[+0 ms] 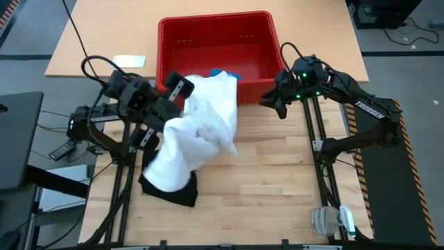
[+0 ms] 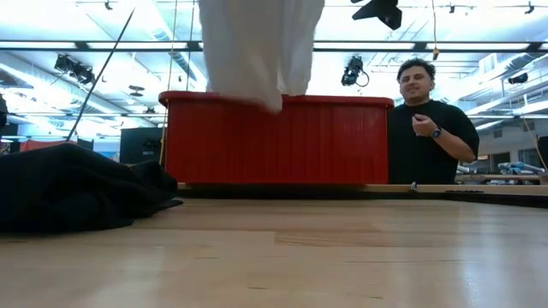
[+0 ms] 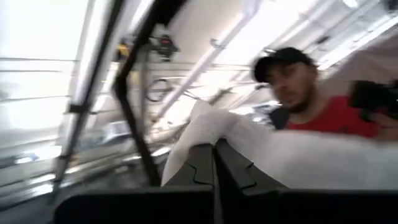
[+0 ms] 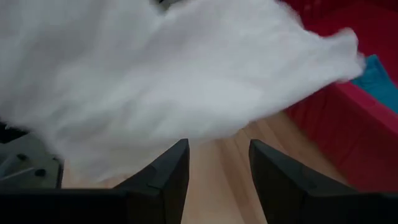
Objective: Fold laundry
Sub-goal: Fold the white shirt
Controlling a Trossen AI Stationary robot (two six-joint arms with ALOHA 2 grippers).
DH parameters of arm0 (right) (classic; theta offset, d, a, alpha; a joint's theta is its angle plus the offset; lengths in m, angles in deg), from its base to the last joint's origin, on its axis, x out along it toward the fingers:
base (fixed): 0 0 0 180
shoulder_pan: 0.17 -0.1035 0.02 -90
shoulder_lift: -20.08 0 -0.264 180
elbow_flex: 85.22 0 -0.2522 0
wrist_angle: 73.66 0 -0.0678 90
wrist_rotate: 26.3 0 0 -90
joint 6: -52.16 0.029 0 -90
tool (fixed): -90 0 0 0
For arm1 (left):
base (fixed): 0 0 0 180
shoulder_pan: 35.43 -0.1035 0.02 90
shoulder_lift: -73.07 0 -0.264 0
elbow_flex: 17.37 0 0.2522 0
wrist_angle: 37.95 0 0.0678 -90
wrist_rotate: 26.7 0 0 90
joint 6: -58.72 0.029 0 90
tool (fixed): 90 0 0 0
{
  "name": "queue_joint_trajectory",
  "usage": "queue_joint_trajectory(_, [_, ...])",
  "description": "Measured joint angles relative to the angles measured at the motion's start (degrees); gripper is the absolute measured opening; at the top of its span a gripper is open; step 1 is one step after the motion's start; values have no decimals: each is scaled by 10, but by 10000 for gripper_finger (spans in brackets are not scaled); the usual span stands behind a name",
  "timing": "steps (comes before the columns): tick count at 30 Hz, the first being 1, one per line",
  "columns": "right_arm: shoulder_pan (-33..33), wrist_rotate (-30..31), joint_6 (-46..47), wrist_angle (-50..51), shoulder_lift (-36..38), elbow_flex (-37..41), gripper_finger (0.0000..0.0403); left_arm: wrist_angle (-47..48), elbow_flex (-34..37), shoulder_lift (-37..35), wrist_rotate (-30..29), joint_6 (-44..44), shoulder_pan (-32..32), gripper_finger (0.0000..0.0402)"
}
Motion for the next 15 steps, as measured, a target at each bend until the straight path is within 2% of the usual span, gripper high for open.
queue_joint_trajectory(8, [0,0,2,4,0,0,174,22,0,0,-120,-11,-32,0])
queue_joint_trajectory(11, [0,7,2,17,0,0,174,88,0,0,-176,-22,-48,0])
queue_joint_trajectory(15, [0,57,2,55,0,0,174,244,0,2,-248,-39,-64,0])
